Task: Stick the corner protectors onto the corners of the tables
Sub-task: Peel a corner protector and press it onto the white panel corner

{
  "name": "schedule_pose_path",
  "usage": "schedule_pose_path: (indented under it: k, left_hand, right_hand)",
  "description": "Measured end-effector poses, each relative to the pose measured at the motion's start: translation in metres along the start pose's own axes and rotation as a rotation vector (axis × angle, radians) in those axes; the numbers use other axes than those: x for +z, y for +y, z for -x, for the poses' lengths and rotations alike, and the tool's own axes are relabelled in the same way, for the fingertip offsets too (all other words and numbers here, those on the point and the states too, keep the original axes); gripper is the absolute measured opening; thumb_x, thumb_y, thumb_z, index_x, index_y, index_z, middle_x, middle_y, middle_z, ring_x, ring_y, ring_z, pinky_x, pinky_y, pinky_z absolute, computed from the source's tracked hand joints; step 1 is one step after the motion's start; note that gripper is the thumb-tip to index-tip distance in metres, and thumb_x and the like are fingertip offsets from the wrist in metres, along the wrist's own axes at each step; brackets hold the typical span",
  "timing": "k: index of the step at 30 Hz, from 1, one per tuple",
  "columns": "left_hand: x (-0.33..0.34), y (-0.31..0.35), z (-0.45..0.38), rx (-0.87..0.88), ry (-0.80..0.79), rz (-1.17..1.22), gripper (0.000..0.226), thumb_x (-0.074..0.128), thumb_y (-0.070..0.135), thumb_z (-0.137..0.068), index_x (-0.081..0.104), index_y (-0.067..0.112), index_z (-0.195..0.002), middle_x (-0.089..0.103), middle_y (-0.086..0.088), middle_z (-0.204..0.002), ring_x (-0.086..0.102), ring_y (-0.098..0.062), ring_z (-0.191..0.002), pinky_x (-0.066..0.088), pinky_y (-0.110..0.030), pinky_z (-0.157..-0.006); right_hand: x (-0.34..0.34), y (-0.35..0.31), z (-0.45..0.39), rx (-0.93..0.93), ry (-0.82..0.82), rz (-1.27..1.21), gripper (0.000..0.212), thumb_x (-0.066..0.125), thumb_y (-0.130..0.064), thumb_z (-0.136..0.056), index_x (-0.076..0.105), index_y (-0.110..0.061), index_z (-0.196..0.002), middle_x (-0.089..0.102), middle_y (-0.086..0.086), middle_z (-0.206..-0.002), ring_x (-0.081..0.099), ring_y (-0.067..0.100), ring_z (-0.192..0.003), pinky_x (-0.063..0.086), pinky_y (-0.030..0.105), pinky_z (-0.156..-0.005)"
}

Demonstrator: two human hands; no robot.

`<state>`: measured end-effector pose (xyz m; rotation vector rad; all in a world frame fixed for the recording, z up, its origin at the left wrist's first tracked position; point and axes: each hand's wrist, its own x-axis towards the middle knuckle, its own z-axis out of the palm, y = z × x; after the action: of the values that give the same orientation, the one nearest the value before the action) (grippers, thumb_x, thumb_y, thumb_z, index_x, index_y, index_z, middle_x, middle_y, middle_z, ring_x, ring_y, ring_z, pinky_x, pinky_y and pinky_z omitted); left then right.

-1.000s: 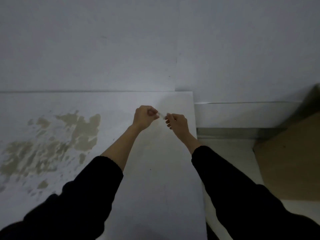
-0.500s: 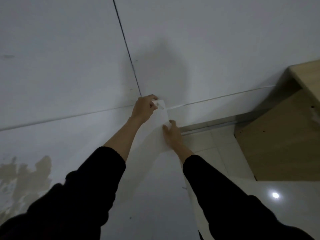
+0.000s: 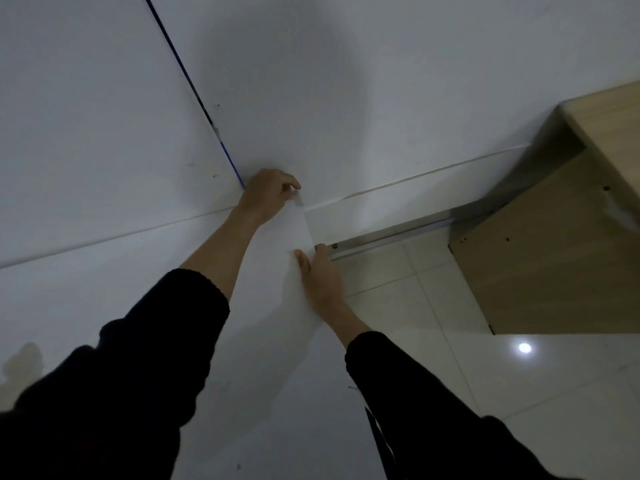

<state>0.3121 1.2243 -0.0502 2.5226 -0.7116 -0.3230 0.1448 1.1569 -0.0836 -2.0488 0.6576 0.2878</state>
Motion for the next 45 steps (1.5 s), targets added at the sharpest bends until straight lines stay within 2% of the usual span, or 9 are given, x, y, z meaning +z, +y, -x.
schedule_pose_path:
  k: [11,16,18,21,27,33,37,40,45]
  left_hand:
    - [0.001,0.000,-0.003,0.063,-0.062,-0.139,0.029,0.053,-0.005,-0.088,0.068,0.002,-0.112,0.068,-0.019,-0.114,0.064,-0.032,-0.104,0.048,-0.033,-0.091]
    - [0.012,-0.008,0.017,0.166,-0.044,-0.282,0.037,0.041,-0.002,-0.093,0.059,0.004,-0.126,0.062,-0.021,-0.109,0.063,-0.037,-0.091,0.051,-0.039,-0.076]
    - [0.017,-0.014,0.024,0.202,-0.059,-0.318,0.040,0.042,0.001,-0.093,0.053,0.003,-0.132,0.059,-0.021,-0.123,0.063,-0.038,-0.102,0.054,-0.043,-0.085]
    - [0.021,-0.013,0.031,0.227,-0.118,-0.385,0.046,0.034,0.011,-0.096,0.040,0.000,-0.140,0.042,-0.022,-0.145,0.044,-0.034,-0.133,0.035,-0.043,-0.112]
    - [0.017,-0.007,0.038,0.264,-0.213,-0.629,0.087,-0.007,0.039,-0.076,0.032,-0.002,-0.143,0.032,-0.027,-0.149,0.036,-0.037,-0.137,0.027,-0.049,-0.111]
    - [0.015,-0.005,0.042,0.212,-0.223,-0.630,0.086,-0.008,0.049,-0.080,0.034,0.007,-0.143,0.032,-0.017,-0.152,0.037,-0.030,-0.137,0.027,-0.050,-0.110]
    - [0.014,0.000,0.047,0.114,-0.230,-0.418,0.052,0.027,0.040,-0.099,0.035,0.014,-0.144,0.025,-0.013,-0.156,0.037,-0.029,-0.138,0.029,-0.045,-0.112]
    - [0.003,0.010,0.048,0.006,-0.298,-0.319,0.046,0.031,0.040,-0.100,0.044,0.022,-0.140,0.027,-0.011,-0.155,0.040,-0.032,-0.135,0.035,-0.043,-0.109]
    - [-0.014,0.027,0.069,-0.031,-0.222,-0.309,0.047,0.027,0.036,-0.101,0.064,0.006,-0.107,0.064,-0.019,-0.113,0.061,-0.033,-0.101,0.049,-0.038,-0.086]
  right_hand:
    - [-0.003,-0.001,0.001,-0.015,0.005,-0.016,0.043,0.036,-0.040,-0.100,0.041,0.000,-0.111,0.062,0.021,-0.102,0.061,0.036,-0.092,0.041,0.035,-0.068]
    - [0.000,0.000,0.002,-0.014,0.002,-0.028,0.043,0.036,-0.042,-0.099,0.041,-0.001,-0.111,0.062,0.021,-0.103,0.061,0.036,-0.092,0.044,0.038,-0.071]
    - [-0.001,0.000,0.001,-0.014,0.008,-0.024,0.044,0.036,-0.043,-0.099,0.042,-0.001,-0.111,0.062,0.020,-0.104,0.061,0.036,-0.092,0.042,0.035,-0.070]
    - [-0.002,0.001,0.001,-0.012,0.019,-0.021,0.045,0.037,-0.043,-0.099,0.042,-0.001,-0.112,0.062,0.021,-0.104,0.061,0.036,-0.093,0.040,0.034,-0.068]
    - [0.001,0.002,0.002,-0.009,0.028,-0.003,0.046,0.035,-0.047,-0.098,0.042,-0.004,-0.112,0.063,0.020,-0.105,0.061,0.036,-0.093,0.043,0.037,-0.072]
    - [-0.001,0.000,0.001,0.003,0.025,-0.004,0.046,0.036,-0.048,-0.098,0.042,-0.004,-0.111,0.063,0.019,-0.107,0.061,0.036,-0.095,0.046,0.040,-0.076]
    - [-0.001,-0.002,0.001,0.047,0.008,-0.034,0.048,0.039,-0.050,-0.096,0.044,-0.005,-0.111,0.061,0.017,-0.110,0.060,0.034,-0.098,0.046,0.039,-0.078]
    - [-0.007,-0.007,-0.003,0.080,-0.027,-0.029,0.048,0.042,-0.046,-0.096,0.045,-0.002,-0.116,0.059,0.019,-0.117,0.059,0.034,-0.104,0.044,0.035,-0.078]
    - [-0.024,-0.014,-0.001,0.085,-0.129,0.129,0.048,0.051,-0.037,-0.094,0.046,0.001,-0.123,0.055,0.019,-0.127,0.056,0.033,-0.115,0.046,0.038,-0.089]
